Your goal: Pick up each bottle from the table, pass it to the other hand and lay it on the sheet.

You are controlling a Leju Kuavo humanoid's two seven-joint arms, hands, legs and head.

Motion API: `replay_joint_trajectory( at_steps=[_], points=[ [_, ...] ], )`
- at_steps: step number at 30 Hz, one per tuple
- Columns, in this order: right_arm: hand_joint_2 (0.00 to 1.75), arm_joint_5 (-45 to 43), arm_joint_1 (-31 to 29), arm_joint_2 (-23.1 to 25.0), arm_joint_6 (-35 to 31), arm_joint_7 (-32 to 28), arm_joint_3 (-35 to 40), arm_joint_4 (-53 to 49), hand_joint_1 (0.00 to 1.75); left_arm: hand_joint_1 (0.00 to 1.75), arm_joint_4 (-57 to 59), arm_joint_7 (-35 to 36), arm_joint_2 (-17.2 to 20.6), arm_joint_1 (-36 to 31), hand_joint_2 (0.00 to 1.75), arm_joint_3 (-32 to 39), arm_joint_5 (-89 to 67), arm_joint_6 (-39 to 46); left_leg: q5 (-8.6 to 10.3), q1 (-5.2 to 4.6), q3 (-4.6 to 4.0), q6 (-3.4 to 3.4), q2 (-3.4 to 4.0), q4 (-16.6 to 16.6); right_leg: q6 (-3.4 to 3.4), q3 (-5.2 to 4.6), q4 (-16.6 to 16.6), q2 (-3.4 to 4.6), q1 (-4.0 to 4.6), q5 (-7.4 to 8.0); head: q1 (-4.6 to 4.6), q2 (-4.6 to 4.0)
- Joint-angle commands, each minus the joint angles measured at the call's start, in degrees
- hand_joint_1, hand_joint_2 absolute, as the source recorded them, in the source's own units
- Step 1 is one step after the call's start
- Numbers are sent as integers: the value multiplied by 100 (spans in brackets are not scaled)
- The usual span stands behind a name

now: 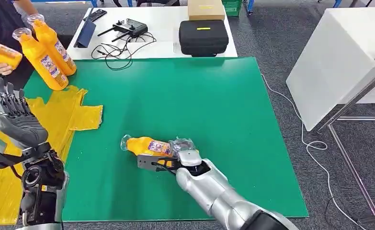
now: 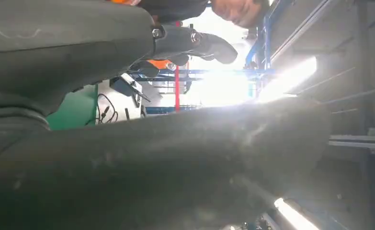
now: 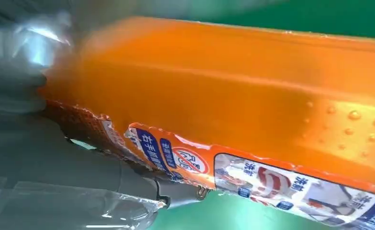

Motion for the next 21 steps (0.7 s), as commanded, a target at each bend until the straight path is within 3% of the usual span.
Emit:
replay_joint_trajectory(
  at_steps=[1,2,4,7,8,12,15,21],
  points=[
    [175,-283,-186,-116,-483,-314,-412,80,175,0,900,35,23,-326,0,37,9,-96,-3,2,14,4,-14,-3,5,22,-6,-25,4,-7,0,0],
    [175,437,3,-119,-212,-346,-1132,-350,175,0,859,229,138,-385,0,-33,132,-88,0,-1,8,3,-8,-4,3,10,-4,-15,0,-3,0,0],
    [175,437,3,-119,-212,-346,-1132,-350,175,0,859,229,138,-385,0,-33,132,-88,-2,3,8,2,-11,-1,4,14,-3,-22,4,-5,0,0],
    [175,131,-367,-90,-846,-882,-1415,-94,175,0,2585,35,294,-905,0,-279,374,-463,-1,-1,6,3,-6,-3,4,9,-3,-16,0,-3,0,0],
    [175,-54,-464,-104,-974,-1129,-1567,-186,175,0,2933,119,344,-1016,175,-315,555,-733,-2,0,12,3,-16,-2,5,20,-2,-30,1,-7,0,0],
    [175,-581,-559,-204,-1766,-2118,-1881,-970,175,0,2825,916,307,-532,175,-159,1576,-2278,-2,-2,5,3,-2,3,4,7,4,-13,-2,-3,0,0],
    [175,-812,-450,-271,-1876,-2167,-1755,-1492,175,0,2253,1353,224,-116,175,-284,2041,-2600,-6,-4,5,4,19,-1,7,1,1,12,-5,-1,0,0],
    [175,-1021,-513,-210,-2196,-2333,-1686,-1355,175,0,2217,1848,47,-183,175,-474,2442,-2818,-12,3,6,5,-12,7,8,10,2,-22,4,-14,2,0]
  ],
)
